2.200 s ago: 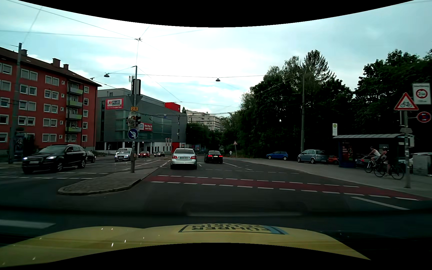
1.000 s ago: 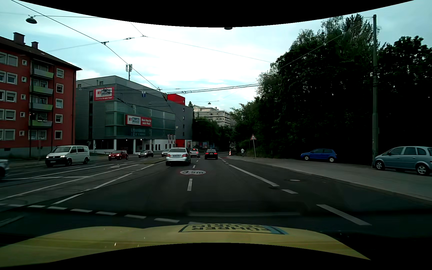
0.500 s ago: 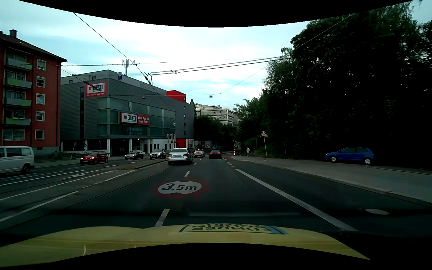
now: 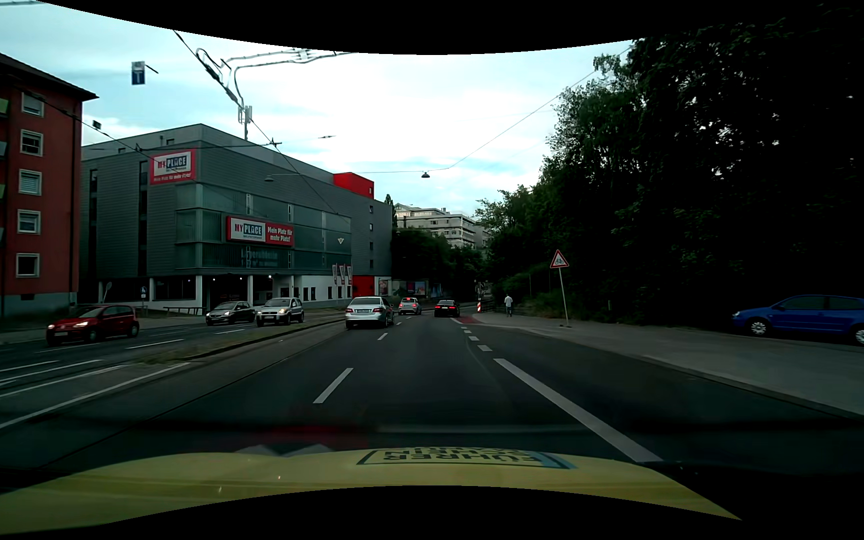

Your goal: Follow the waypoints while adhering to traffic rules and regulations

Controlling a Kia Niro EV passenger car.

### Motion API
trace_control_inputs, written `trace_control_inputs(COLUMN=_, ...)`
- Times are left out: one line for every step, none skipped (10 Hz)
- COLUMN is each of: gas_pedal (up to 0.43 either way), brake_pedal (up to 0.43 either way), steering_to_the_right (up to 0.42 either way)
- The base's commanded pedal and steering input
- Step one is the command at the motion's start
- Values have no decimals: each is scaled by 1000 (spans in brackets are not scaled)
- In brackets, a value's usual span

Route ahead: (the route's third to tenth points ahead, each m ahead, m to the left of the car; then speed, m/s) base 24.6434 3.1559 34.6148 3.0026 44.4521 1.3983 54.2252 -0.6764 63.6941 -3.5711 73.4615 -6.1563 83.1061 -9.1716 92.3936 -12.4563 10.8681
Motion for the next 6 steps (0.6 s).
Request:
trace_control_inputs(gas_pedal=79, brake_pedal=0, steering_to_the_right=-16)
trace_control_inputs(gas_pedal=79, brake_pedal=0, steering_to_the_right=-20)
trace_control_inputs(gas_pedal=79, brake_pedal=0, steering_to_the_right=-20)
trace_control_inputs(gas_pedal=79, brake_pedal=0, steering_to_the_right=-20)
trace_control_inputs(gas_pedal=79, brake_pedal=0, steering_to_the_right=-20)
trace_control_inputs(gas_pedal=79, brake_pedal=0, steering_to_the_right=-20)
